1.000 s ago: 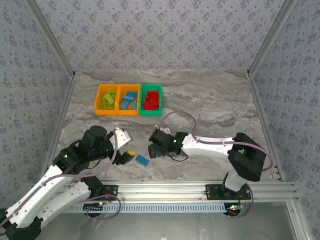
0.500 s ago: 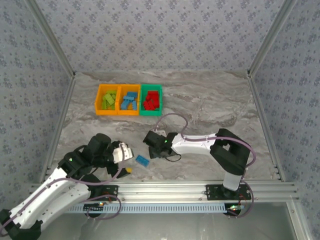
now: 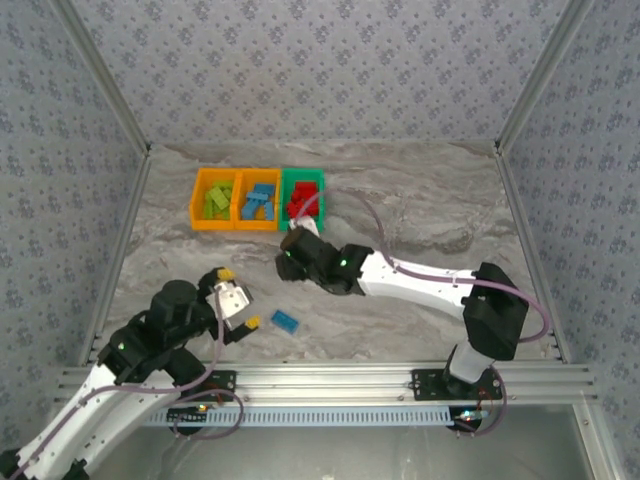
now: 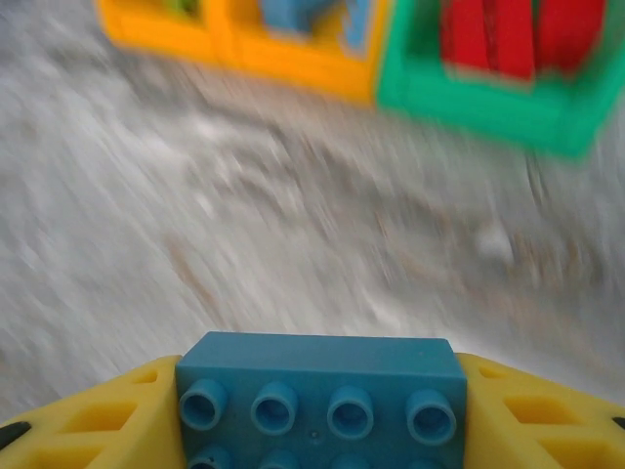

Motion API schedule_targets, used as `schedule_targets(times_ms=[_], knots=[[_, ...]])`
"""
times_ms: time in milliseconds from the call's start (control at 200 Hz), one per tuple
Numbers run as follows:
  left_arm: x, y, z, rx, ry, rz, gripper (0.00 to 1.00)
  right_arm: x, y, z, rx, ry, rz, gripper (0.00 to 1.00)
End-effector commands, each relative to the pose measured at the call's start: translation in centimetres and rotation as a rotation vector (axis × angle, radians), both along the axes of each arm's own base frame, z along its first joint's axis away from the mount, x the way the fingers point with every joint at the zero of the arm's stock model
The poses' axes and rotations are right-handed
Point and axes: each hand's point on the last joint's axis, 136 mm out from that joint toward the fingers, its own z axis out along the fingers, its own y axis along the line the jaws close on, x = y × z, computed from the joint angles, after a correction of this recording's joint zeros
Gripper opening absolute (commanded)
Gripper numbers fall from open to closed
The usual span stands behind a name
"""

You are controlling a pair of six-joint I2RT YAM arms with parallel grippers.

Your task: Sort the legos into containers by color

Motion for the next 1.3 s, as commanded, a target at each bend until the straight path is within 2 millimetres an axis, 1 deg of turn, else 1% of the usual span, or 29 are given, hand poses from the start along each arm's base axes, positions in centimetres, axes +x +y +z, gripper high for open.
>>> schedule_targets(times_ms=[0, 65, 140, 165, 220, 235, 330, 345, 365, 375, 410, 470, 520, 600, 660, 745, 849, 904, 964, 994, 1044, 1049, 1064, 1099, 1124, 1134, 1149, 1204, 1294], knots=[[2.5, 2.8, 2.9, -0.112, -0.120, 0.224, 0.99, 5.3, 2.2, 2.9, -0.031, -0.220, 0.042, 0.50], [2.8, 3.8, 3.2, -0.133, -0.144, 0.275, 0.99, 8.1, 3.4, 3.4, -0.037, -0.277, 0.042, 0.50], [3.0, 4.4, 3.2, -0.138, -0.151, 0.305, 0.99, 11.1, 5.0, 3.3, -0.053, -0.322, 0.062, 0.49], [3.1, 4.4, 3.1, -0.137, -0.148, 0.307, 0.99, 12.1, 5.3, 2.7, -0.076, -0.329, 0.066, 0.49], [3.1, 4.2, 2.9, -0.133, -0.139, 0.299, 0.99, 14.1, 6.4, 2.3, -0.101, -0.350, 0.071, 0.49], [3.1, 4.2, 2.9, -0.133, -0.137, 0.297, 0.99, 14.5, 6.7, 2.4, -0.105, -0.354, 0.076, 0.49], [3.0, 3.8, 2.8, -0.136, -0.124, 0.281, 0.99, 17.0, 8.5, 0.8, -0.164, -0.365, 0.105, 0.50], [3.0, 3.8, 2.8, -0.137, -0.124, 0.280, 0.99, 17.2, 8.8, 0.2, -0.177, -0.361, 0.110, 0.50], [3.0, 3.8, 2.8, -0.137, -0.125, 0.278, 0.99, 17.6, 9.1, 0.1, -0.184, -0.365, 0.111, 0.51], [3.0, 3.8, 2.8, -0.137, -0.126, 0.278, 0.99, 17.8, 9.3, 0.4, -0.182, -0.371, 0.108, 0.51], [3.0, 3.9, 2.8, -0.136, -0.128, 0.280, 0.99, 18.6, 9.6, -0.5, -0.198, -0.362, 0.103, 0.53], [2.9, 3.9, 2.8, -0.135, -0.132, 0.282, 0.99, 19.4, 10.1, -1.2, -0.209, -0.349, 0.103, 0.56], [2.9, 4.0, 2.8, -0.134, -0.134, 0.281, 0.99, 19.7, 10.3, -1.9, -0.219, -0.335, 0.107, 0.62], [2.9, 4.0, 2.8, -0.131, -0.139, 0.280, 0.99, 20.0, 10.4, -1.8, -0.223, -0.332, 0.107, 0.74], [2.9, 3.9, 2.7, -0.130, -0.139, 0.278, 0.99, 19.9, 10.2, -1.3, -0.222, -0.332, 0.113, 0.74], [3.0, 4.0, 2.7, -0.131, -0.137, 0.283, 0.99, 19.5, 9.8, -0.2, -0.224, -0.332, 0.127, 0.74], [3.2, 4.2, 2.9, -0.140, -0.128, 0.308, 0.99, 18.6, 8.9, 2.2, -0.222, -0.350, 0.147, 0.75], [3.4, 4.6, 3.2, -0.159, -0.115, 0.348, 0.99, 17.8, 8.3, 3.7, -0.212, -0.351, 0.153, 0.75], [3.8, 5.1, 3.6, -0.171, -0.092, 0.395, 0.99, 16.4, 7.4, 4.7, -0.205, -0.339, 0.162, 0.75], [3.9, 5.3, 3.8, -0.172, -0.073, 0.421, 0.99, 15.6, 6.7, 5.6, -0.197, -0.338, 0.162, 0.75], [4.1, 5.8, 4.1, -0.176, -0.024, 0.473, 0.99, 13.9, 5.4, 6.8, -0.189, -0.327, 0.168, 0.75], [4.1, 5.8, 4.2, -0.179, -0.021, 0.480, 0.99, 13.8, 5.3, 6.6, -0.193, -0.322, 0.170, 0.75], [4.2, 6.0, 4.3, -0.184, -0.001, 0.499, 0.99, 13.2, 4.9, 7.4, -0.186, -0.325, 0.174, 0.76], [4.4, 6.2, 4.9, -0.215, 0.037, 0.546, 0.99, 11.6, 3.9, 7.8, -0.189, -0.314, 0.188, 0.76], [4.3, 6.2, 4.8, -0.221, 0.084, 0.566, 0.98, 10.5, 3.2, 8.2, -0.191, -0.305, 0.199, 0.76], [4.3, 6.0, 4.9, -0.230, 0.096, 0.566, 0.98, 10.0, 2.9, 8.0, -0.195, -0.298, 0.204, 0.76], [4.3, 5.7, 5.1, -0.248, 0.114, 0.566, 0.97, 9.3, 2.4, 8.5, -0.189, -0.297, 0.211, 0.77], [4.4, 4.9, 5.7, -0.346, 0.210, 0.603, 0.96, 6.3, 0.8, 9.1, -0.183, -0.271, 0.252, 0.78], [4.6, 3.3, 6.2, -0.469, 0.382, 0.650, 0.94, 1.2, -1.9, 8.8, -0.198, -0.225, 0.324, 0.82]])
